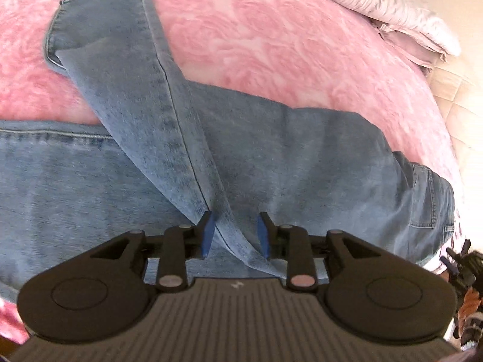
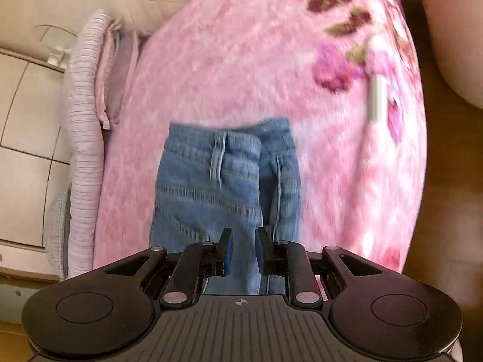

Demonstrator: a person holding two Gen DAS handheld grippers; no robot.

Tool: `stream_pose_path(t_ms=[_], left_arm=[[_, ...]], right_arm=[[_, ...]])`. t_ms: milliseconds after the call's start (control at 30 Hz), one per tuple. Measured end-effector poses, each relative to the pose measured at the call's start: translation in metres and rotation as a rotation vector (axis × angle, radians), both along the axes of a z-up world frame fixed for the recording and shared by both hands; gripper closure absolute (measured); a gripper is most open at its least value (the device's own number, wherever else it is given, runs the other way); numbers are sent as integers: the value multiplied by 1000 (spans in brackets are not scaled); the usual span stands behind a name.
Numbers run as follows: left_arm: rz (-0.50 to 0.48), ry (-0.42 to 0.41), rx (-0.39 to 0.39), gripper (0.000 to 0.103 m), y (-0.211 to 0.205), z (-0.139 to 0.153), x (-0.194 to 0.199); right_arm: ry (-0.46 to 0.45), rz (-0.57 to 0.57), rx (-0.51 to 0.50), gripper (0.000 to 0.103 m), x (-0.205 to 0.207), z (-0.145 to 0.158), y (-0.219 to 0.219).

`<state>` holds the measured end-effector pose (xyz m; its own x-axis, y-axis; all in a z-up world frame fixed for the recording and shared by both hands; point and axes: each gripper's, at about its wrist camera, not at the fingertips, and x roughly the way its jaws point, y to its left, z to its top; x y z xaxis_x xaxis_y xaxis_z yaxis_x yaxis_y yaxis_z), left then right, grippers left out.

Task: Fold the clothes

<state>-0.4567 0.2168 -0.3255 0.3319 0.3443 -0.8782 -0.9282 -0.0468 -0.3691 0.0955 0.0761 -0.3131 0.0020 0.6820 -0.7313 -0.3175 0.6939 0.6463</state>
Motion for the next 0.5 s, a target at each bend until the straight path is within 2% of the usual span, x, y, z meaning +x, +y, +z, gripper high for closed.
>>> stream_pose_path(t_ms=[167,233,300,500], left_arm=[[71,-68,86,75,-14,-9,-6],[97,-88,121,75,-21,-12,-10],[122,-98,161,73,-28,-15,-15],[129,-124,251,72,-39,-26,-22]], right_arm=[[-90,87,69,80,14,-9,1],[-122,112,100,65,15,-16,0],[-122,122,144,59,15,-26,-5],[-148,176,277,57,15,-54,-2]])
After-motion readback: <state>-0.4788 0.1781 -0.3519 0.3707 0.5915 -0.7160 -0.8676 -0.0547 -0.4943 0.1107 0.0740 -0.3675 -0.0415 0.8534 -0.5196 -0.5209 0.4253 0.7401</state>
